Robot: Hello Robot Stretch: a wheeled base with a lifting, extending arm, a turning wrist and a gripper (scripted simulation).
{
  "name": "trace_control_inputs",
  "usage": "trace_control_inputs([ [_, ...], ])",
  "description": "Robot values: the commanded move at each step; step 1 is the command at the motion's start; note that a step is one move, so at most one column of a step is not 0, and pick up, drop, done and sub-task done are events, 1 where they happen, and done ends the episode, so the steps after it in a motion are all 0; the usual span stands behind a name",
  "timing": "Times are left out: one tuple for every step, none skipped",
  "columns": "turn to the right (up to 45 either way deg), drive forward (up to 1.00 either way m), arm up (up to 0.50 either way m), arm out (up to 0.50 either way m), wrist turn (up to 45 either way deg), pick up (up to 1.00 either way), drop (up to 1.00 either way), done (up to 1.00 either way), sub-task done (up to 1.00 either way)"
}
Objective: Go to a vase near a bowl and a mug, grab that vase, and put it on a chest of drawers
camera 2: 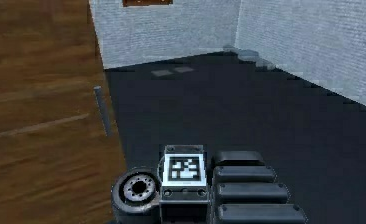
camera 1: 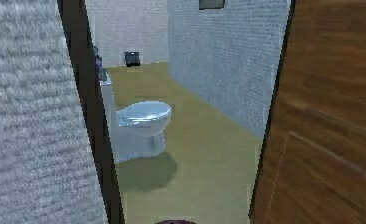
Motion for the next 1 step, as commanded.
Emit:
trace_control_inputs([
  [0.0, 1.0, 0.0, 0.0, 0.0, 0.0, 0.0, 0.0, 0.0],
])
